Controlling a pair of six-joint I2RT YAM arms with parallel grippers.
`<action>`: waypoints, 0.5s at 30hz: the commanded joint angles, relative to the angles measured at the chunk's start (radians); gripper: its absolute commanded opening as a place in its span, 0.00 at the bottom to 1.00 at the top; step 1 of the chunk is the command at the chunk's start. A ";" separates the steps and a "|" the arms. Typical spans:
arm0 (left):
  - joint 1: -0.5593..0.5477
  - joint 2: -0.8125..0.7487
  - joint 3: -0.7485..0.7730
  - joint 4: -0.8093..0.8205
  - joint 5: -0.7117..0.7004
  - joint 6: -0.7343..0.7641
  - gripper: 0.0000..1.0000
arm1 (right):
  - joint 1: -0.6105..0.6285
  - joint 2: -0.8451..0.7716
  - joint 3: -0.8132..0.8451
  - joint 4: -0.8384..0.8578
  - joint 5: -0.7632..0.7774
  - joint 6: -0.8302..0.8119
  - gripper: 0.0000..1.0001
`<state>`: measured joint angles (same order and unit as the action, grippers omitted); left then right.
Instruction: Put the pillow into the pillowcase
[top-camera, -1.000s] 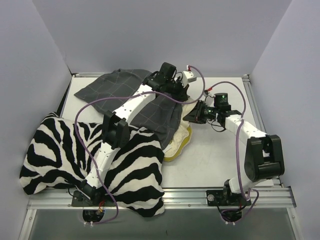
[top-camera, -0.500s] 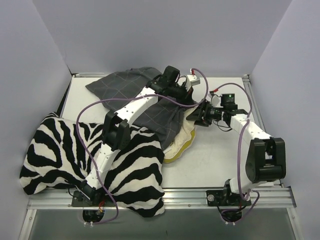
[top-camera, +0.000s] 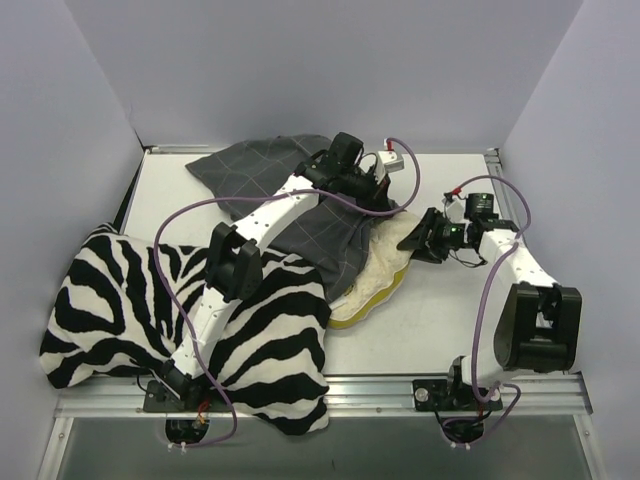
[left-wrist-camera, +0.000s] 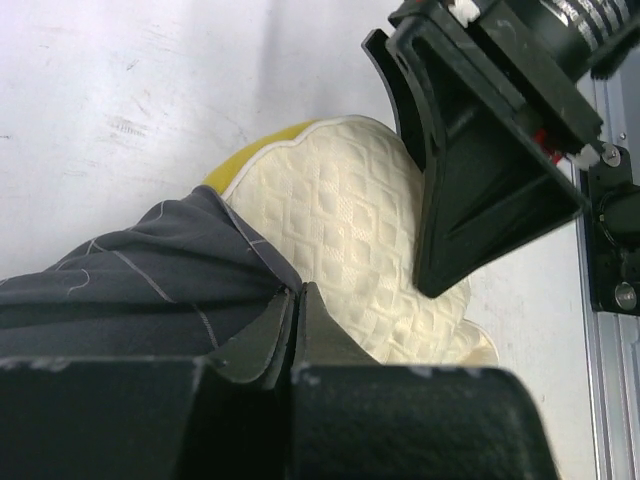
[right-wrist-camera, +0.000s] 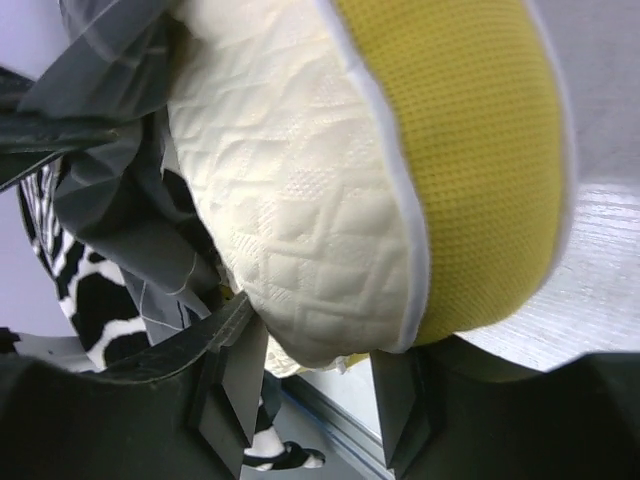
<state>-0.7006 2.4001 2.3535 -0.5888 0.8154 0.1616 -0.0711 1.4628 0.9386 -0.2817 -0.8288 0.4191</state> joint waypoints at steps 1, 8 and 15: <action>-0.016 -0.085 0.049 -0.036 0.064 0.010 0.00 | -0.053 0.014 0.009 -0.028 -0.187 -0.011 0.42; 0.000 -0.047 0.078 -0.039 0.037 0.007 0.00 | -0.099 -0.018 0.173 -0.497 -0.307 -0.438 0.61; 0.007 -0.027 0.125 -0.034 0.051 -0.011 0.00 | -0.225 -0.004 0.164 -0.570 0.037 -0.438 0.64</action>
<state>-0.6930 2.4008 2.4203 -0.6174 0.8074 0.1638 -0.2695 1.4677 1.1038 -0.7715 -0.9535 0.0246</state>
